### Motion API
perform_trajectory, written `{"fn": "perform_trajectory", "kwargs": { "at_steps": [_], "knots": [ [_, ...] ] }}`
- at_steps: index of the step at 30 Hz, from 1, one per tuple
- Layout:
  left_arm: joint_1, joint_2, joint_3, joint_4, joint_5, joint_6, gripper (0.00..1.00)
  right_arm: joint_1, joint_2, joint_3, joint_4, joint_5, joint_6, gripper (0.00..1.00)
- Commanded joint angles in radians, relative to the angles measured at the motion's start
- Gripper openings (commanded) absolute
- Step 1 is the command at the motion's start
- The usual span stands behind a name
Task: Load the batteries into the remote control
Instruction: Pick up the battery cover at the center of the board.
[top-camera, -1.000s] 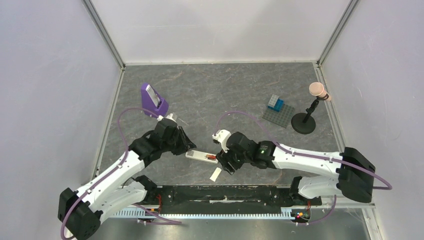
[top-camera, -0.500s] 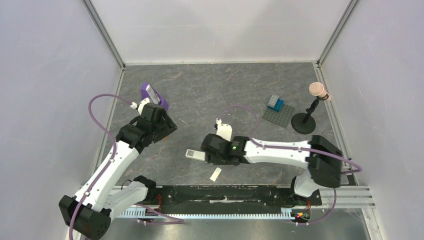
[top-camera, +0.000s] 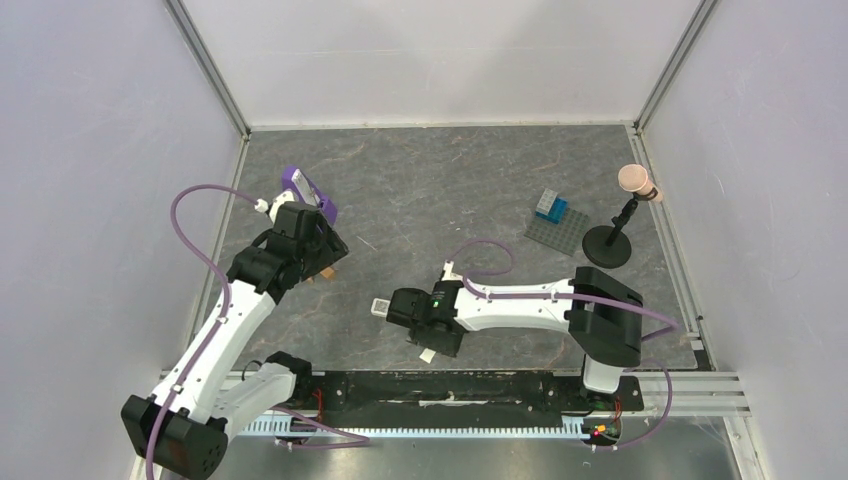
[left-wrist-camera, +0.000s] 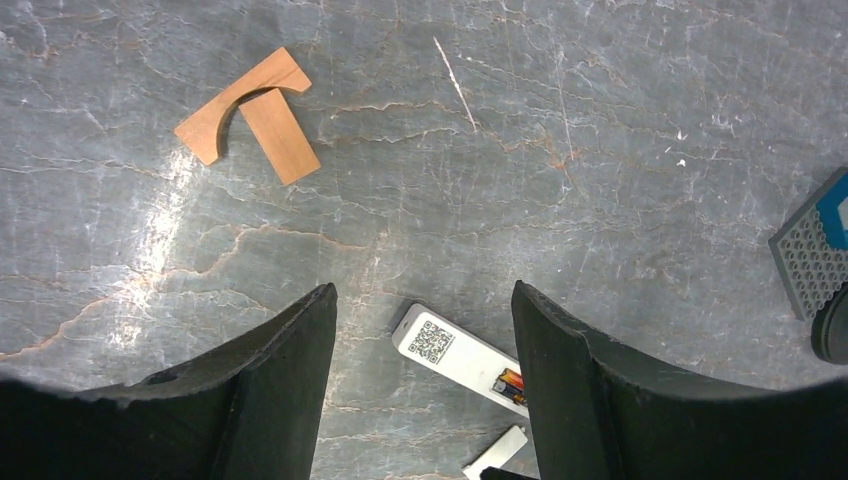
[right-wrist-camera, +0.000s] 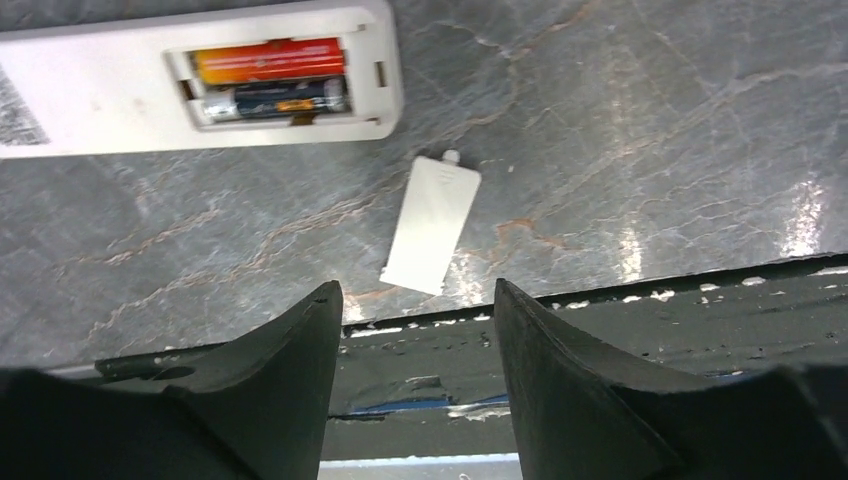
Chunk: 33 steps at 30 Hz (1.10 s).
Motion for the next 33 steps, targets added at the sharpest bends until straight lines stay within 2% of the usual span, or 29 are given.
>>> {"fn": "perform_trajectory", "kwargs": {
  "at_steps": [1, 12, 26, 33],
  "knots": [
    [0.009, -0.009, -0.024, 0.061, 0.034, 0.039, 0.71, 0.008, -0.003, -0.038, -0.015, 0.017, 0.105, 0.58],
    [0.016, -0.005, -0.055, 0.089, 0.066, 0.035, 0.70, 0.007, 0.027, -0.034, 0.011, 0.081, 0.186, 0.54],
    [0.028, -0.037, -0.079, 0.099, 0.018, 0.038, 0.70, -0.005, 0.132, 0.024, -0.017, -0.017, 0.149, 0.50],
    [0.033, -0.046, -0.084, 0.102, 0.014, 0.037, 0.70, -0.013, 0.148, 0.003, -0.054, -0.064, 0.128, 0.38]
  ]
}}
